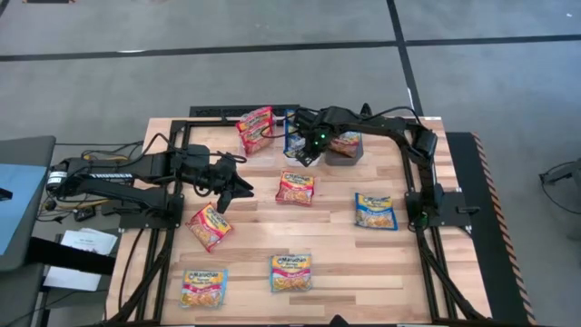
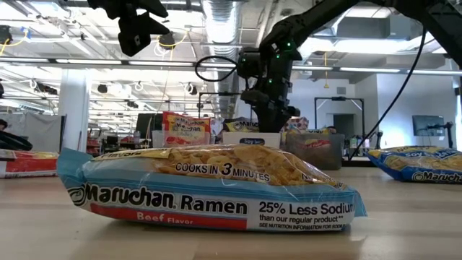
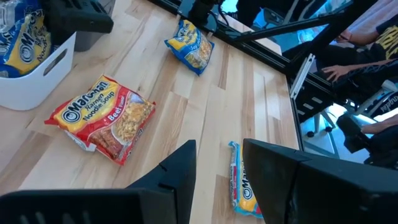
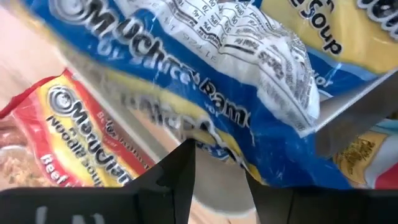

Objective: Sort Maruchan noodles
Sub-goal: Put the blue noodle pack into the white bin, then put the red noodle pack into the transparent bin

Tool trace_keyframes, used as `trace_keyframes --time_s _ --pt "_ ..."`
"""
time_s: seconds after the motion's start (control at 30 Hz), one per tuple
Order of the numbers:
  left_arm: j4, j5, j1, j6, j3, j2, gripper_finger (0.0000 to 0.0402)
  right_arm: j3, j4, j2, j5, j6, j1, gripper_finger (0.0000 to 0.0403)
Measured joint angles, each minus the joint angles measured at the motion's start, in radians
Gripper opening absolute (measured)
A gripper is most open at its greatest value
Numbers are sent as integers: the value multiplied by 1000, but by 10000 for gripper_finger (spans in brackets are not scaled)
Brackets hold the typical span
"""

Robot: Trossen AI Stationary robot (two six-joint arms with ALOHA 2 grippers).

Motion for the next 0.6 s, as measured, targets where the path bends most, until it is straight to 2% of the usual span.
trace_keyframes --time_s 0.47,0.6 --pt "-2 -16 0 0 0 0 118 0 -38 -97 -2 -13 0 162" --pt "-2 -38 0 0 0 0 118 0 -83 -122 -72 -30 19 162"
